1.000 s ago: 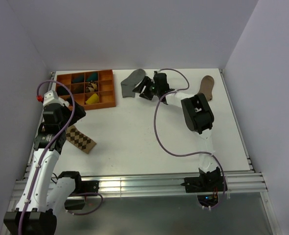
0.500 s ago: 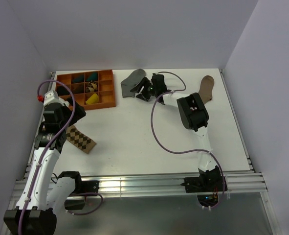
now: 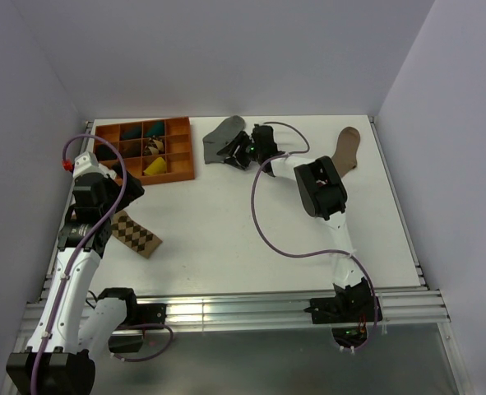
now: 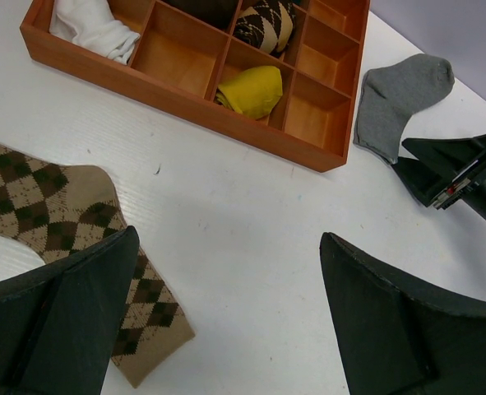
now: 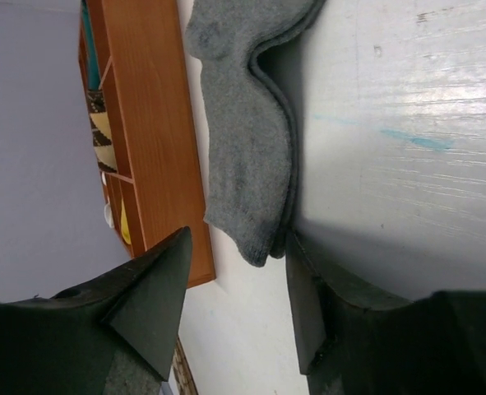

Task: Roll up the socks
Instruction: Move the sock to the center of the board.

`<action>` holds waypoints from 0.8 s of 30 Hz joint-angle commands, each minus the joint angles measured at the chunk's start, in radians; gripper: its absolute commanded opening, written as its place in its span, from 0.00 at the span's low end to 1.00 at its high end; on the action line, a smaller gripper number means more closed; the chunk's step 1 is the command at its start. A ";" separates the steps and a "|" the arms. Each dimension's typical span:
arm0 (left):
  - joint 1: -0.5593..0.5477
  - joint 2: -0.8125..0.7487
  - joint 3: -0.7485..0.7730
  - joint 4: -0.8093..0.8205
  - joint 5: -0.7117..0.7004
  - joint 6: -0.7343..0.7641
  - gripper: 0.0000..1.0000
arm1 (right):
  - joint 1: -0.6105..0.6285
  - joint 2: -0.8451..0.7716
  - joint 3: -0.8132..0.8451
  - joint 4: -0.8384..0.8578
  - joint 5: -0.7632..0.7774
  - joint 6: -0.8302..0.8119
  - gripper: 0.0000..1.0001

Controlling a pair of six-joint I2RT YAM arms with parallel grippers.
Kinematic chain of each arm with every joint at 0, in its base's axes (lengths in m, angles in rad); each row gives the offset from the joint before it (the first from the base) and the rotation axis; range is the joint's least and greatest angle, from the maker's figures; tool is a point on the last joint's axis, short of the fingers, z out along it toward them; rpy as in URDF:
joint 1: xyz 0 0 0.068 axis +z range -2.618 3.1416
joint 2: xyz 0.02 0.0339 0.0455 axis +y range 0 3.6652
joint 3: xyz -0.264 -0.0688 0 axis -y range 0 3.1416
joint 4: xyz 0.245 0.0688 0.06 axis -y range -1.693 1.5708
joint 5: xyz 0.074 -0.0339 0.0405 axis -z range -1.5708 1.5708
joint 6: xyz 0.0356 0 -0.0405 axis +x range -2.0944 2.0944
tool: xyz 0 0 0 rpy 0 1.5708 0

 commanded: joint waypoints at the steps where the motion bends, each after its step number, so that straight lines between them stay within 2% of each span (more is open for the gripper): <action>1: 0.002 -0.005 -0.004 0.033 -0.014 0.008 0.97 | 0.012 0.037 0.050 -0.030 0.011 0.008 0.56; 9: 0.002 -0.005 -0.004 0.033 -0.016 0.011 0.97 | 0.013 0.047 0.068 -0.065 0.031 0.012 0.34; 10: 0.002 -0.005 -0.004 0.035 -0.016 0.009 0.97 | 0.013 0.045 0.068 -0.067 0.031 0.012 0.29; 12: 0.002 -0.006 -0.004 0.035 -0.020 0.011 0.97 | 0.013 0.042 0.065 -0.064 0.033 0.012 0.24; 15: 0.002 -0.008 -0.004 0.033 -0.019 0.012 0.97 | 0.013 0.034 0.048 -0.055 0.031 0.015 0.08; 19: 0.002 -0.009 -0.006 0.033 -0.020 0.012 0.97 | 0.012 0.014 0.008 -0.023 0.034 0.021 0.00; 24: 0.002 -0.012 -0.007 0.038 -0.011 0.015 0.97 | 0.012 -0.051 -0.097 0.017 0.037 0.035 0.00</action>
